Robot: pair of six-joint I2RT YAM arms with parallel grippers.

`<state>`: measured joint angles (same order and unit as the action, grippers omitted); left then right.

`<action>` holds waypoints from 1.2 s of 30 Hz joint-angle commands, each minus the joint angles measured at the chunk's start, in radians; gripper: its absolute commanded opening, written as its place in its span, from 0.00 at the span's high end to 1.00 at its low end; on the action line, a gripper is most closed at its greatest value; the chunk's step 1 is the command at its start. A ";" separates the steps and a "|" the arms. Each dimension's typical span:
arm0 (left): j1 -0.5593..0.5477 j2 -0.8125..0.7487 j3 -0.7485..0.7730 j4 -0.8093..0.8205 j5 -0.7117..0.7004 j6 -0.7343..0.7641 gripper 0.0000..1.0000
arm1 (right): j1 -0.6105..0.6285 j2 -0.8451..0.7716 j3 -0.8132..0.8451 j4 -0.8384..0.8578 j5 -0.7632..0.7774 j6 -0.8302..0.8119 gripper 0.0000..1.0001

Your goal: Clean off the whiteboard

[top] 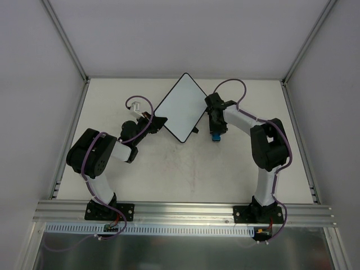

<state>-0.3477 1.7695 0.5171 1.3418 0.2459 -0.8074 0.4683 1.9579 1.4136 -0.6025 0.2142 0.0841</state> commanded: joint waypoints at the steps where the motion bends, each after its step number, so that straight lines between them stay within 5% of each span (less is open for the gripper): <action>1: -0.007 -0.019 -0.008 0.253 0.015 0.056 1.00 | 0.004 0.001 0.007 -0.025 0.025 -0.015 0.72; 3: -0.007 -0.021 -0.008 0.253 0.015 0.057 1.00 | 0.004 0.001 0.005 -0.025 0.027 -0.017 0.68; 10: -0.005 -0.019 -0.005 0.252 0.023 0.056 0.95 | 0.004 -0.027 -0.016 -0.014 0.054 0.000 0.30; 18: -0.005 -0.022 -0.005 0.252 0.026 0.051 0.85 | 0.004 -0.047 -0.031 0.000 0.068 0.008 0.20; 20: -0.004 -0.022 -0.006 0.252 0.026 0.051 0.77 | 0.004 -0.054 -0.039 0.006 0.077 0.011 0.19; 21: -0.004 -0.024 -0.006 0.252 0.026 0.051 0.62 | 0.004 -0.060 -0.045 0.012 0.079 0.014 0.19; 32: 0.000 -0.047 -0.017 0.252 0.035 0.062 0.28 | 0.004 -0.120 -0.096 0.059 0.100 0.028 0.18; 36: 0.004 -0.077 -0.038 0.246 0.026 0.077 0.02 | 0.004 -0.184 -0.162 0.108 0.105 0.032 0.18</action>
<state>-0.3470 1.7519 0.4950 1.3003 0.2611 -0.7628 0.4683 1.8759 1.2888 -0.5438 0.2836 0.0959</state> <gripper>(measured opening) 0.940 0.815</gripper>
